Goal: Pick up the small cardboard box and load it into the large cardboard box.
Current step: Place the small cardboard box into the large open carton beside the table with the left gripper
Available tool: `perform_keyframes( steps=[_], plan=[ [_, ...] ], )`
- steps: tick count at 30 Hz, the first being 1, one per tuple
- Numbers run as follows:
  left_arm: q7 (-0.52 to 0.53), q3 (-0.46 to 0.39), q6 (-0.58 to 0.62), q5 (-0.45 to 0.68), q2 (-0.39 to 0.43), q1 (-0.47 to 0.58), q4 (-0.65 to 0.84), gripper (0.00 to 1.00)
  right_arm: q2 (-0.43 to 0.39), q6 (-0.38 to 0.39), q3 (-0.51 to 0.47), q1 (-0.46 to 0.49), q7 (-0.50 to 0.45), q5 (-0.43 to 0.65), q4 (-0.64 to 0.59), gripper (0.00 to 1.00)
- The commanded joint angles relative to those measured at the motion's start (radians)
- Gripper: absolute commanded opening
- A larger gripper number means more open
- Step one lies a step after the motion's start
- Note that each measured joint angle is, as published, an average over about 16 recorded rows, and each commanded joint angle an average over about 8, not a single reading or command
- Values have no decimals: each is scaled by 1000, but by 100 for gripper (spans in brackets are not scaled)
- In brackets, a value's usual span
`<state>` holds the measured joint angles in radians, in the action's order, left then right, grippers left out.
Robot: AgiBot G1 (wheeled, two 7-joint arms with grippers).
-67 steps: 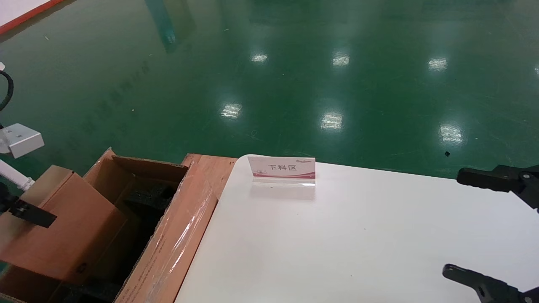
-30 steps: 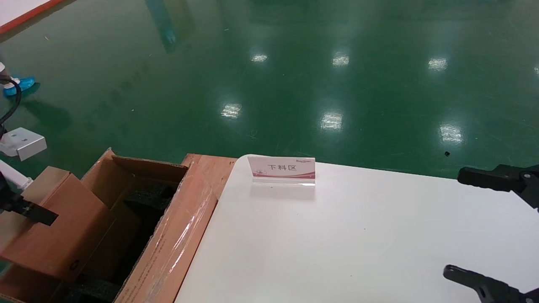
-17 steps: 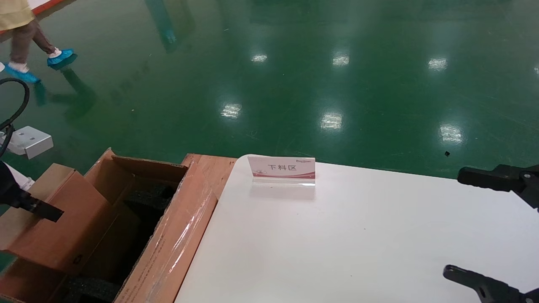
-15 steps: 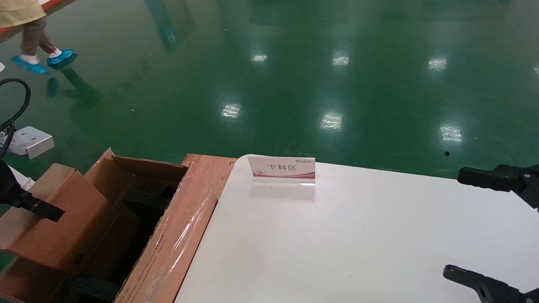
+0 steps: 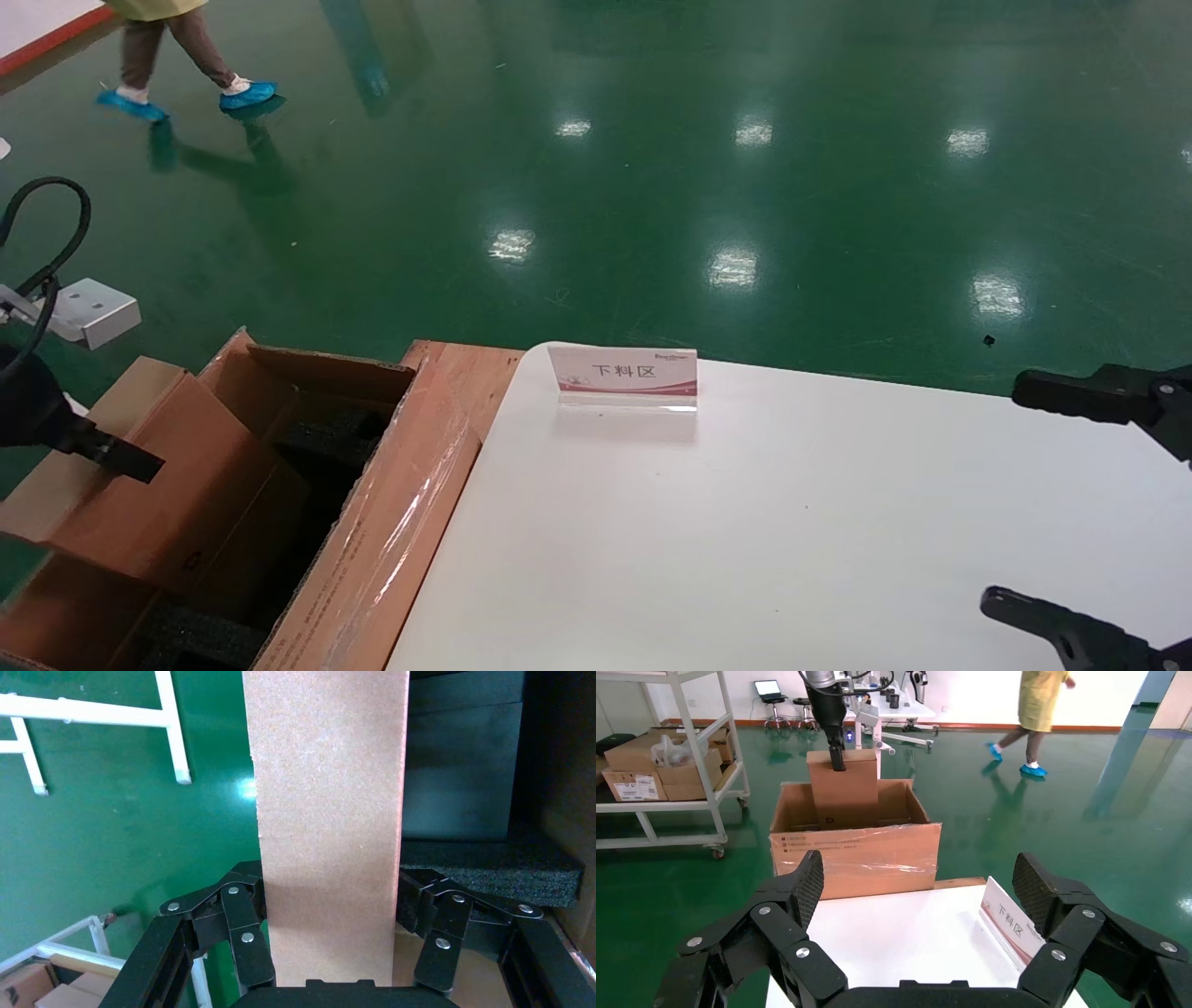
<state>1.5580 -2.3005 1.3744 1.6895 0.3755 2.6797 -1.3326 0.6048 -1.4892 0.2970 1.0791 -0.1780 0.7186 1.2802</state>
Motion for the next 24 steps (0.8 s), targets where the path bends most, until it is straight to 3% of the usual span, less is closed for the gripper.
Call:
perform_keyframes(
  steps=[1, 24],
  plan=[
    [3, -1, -8, -1, 1, -8, 0, 0, 0, 0, 0, 0, 0, 0, 0, 100],
    [-3, -26, -114, 11, 2, -110, 45, 0, -1, 1, 1, 0, 1, -1, 0, 100]
  ],
)
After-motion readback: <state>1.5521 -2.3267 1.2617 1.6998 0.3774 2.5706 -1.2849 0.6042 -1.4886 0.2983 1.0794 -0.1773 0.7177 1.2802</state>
